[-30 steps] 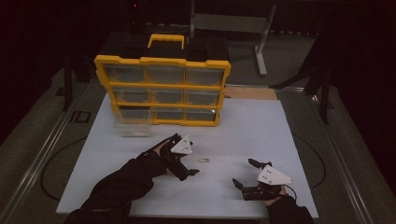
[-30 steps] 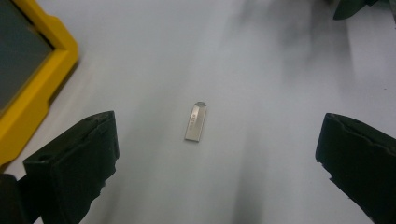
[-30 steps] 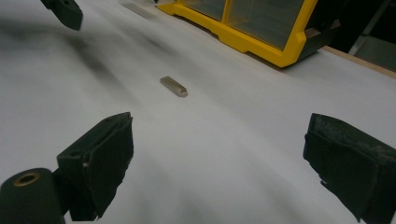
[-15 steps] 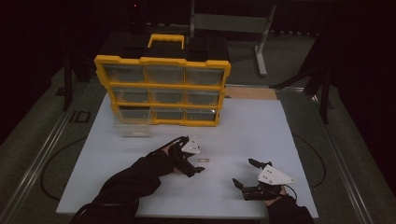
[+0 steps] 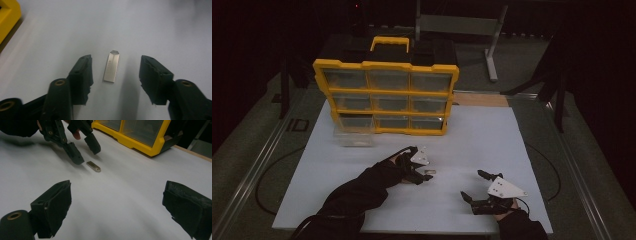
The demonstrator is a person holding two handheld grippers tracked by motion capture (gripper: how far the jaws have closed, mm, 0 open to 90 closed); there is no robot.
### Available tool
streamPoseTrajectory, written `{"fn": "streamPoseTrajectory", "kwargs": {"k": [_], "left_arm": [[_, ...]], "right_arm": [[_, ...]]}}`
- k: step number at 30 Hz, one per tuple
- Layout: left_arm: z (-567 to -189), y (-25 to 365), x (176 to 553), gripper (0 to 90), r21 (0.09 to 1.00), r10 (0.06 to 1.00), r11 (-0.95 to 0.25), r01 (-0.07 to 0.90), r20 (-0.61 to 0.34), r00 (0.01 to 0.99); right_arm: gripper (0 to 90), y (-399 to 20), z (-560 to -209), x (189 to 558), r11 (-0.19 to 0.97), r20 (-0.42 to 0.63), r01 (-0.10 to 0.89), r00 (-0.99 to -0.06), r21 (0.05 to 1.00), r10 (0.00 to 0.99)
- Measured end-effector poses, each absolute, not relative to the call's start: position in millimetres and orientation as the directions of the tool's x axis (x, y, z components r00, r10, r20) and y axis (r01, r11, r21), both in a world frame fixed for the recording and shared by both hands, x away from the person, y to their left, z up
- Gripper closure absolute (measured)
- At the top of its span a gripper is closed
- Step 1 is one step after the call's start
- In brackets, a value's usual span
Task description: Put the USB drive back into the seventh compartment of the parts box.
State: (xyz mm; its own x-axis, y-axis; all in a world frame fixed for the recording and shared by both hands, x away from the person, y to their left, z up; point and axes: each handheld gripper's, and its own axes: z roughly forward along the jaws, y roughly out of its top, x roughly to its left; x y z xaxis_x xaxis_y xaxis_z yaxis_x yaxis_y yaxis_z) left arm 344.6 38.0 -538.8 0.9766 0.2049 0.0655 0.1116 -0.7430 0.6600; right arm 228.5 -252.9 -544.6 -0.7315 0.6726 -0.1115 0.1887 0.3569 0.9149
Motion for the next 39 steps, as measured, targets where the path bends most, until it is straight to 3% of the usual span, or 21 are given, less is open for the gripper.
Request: {"fn": "streamPoseTrajectory", "kwargs": {"k": [1, 5, 16, 18, 26, 39], "left_arm": [[-540, 37, 345, 53.3, 0.661, 0.205, -0.742, 0.116, 0.058, 0.977], [-543, 35, 348, 61.5, 0.649, 0.202, -0.752, 0.115, 0.061, 0.978], [-546, 27, 352, 70.8, 0.647, 0.199, -0.754, 0.119, 0.053, 0.978], [-546, 26, 351, 78.5, 0.643, 0.188, -0.758, 0.11, 0.053, 0.981], [-545, 27, 353, 79.9, 0.646, 0.206, -0.749, 0.149, 0.013, 0.978], [-528, 36, 348, 79.9, 0.623, 0.208, -0.769, 0.14, 0.037, 0.977]], "right_arm": [[8.7, -253, -545, 228, 0.356, -0.111, 0.189, -0.732, 0.915, 0.673], [8.7, -253, -545, 229, 0.355, -0.108, 0.191, -0.732, 0.915, 0.672], [8.8, -252, -545, 229, 0.361, -0.117, 0.186, -0.732, 0.914, 0.672], [8.8, -252, -544, 229, 0.362, -0.118, 0.184, -0.732, 0.914, 0.671], [8.8, -252, -545, 229, 0.364, -0.12, 0.185, -0.732, 0.913, 0.671], [8.8, -252, -544, 229, 0.361, -0.118, 0.185, -0.73, 0.914, 0.673]]}}
